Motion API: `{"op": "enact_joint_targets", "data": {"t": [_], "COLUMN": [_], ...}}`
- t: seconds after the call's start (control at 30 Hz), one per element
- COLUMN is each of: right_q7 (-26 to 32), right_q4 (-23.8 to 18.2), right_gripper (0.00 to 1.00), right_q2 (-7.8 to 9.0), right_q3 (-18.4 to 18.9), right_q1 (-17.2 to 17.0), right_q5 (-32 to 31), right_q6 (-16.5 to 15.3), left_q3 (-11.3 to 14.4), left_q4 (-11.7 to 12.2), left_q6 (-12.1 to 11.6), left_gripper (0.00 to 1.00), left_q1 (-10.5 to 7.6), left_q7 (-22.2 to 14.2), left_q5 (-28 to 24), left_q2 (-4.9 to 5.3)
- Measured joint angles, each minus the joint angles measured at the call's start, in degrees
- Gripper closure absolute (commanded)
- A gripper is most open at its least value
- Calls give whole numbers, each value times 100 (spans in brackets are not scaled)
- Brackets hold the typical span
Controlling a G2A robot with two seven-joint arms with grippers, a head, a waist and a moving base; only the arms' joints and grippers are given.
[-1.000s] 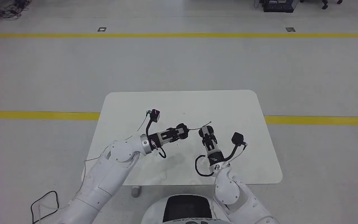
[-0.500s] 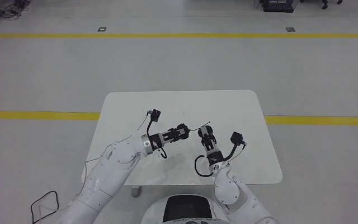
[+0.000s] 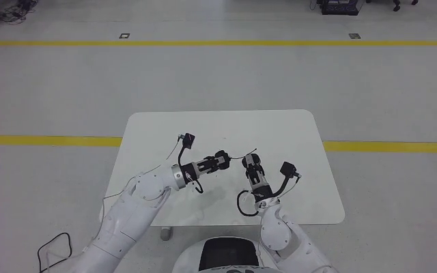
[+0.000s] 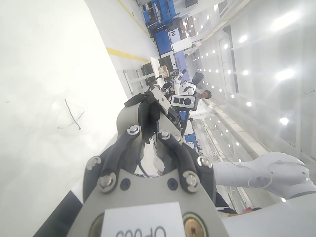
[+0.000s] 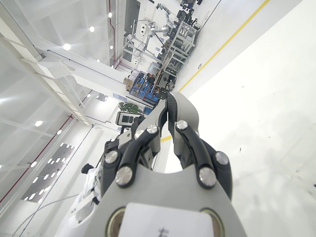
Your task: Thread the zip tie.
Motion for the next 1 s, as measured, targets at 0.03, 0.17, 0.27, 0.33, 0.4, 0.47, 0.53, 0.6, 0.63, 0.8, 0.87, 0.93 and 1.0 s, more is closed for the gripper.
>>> {"op": "enact_joint_targets", "data": {"t": [0.03,0.17,0.27,0.33,0.4,0.47,0.53,0.6,0.63,0.8,0.87,0.93,1.0], "right_q7": [6,74,105,110,109,95,71,40,16,-23,-22,-12,3], "right_q4": [5,27,37,41,43,50,68,85,95,115,121,127,130], "right_gripper": [100,100,100,100,100,100,100,100,100,100,100,100,100], "right_q2": [-3,-10,-15,-19,-24,-31,-39,-48,-54,-77,-84,-91,-96], "right_q3": [1,-1,9,16,22,29,41,53,59,68,71,77,82], "right_q1": [2,0,-5,-10,-14,-19,-17,-12,-9,-6,-6,-7,-8], "right_q5": [-21,-81,-120,-147,-169,-187,-190,-184,-174,-145,-143,-142,-146], "right_q6": [-20,-116,-145,-148,-146,-132,-104,-75,-62,-53,-59,-68,-80], "left_q3": [10,46,59,63,65,66,58,47,39,28,33,41,48], "left_q4": [6,47,69,74,73,66,50,32,22,-4,-10,-11,-12], "left_q6": [0,0,0,0,0,0,0,0,0,0,0,0,0], "left_gripper": [100,100,100,100,100,100,100,100,100,100,100,100,100], "left_q1": [0,-19,-36,-42,-44,-43,-36,-27,-21,-1,2,-2,-7], "left_q7": [6,31,44,49,53,54,52,44,35,-11,-30,-39,-44], "left_q5": [23,44,33,29,30,18,-4,-20,-32,-57,-41,-15,9], "left_q2": [0,-4,-5,-3,-1,1,4,8,11,18,20,21,22]}}
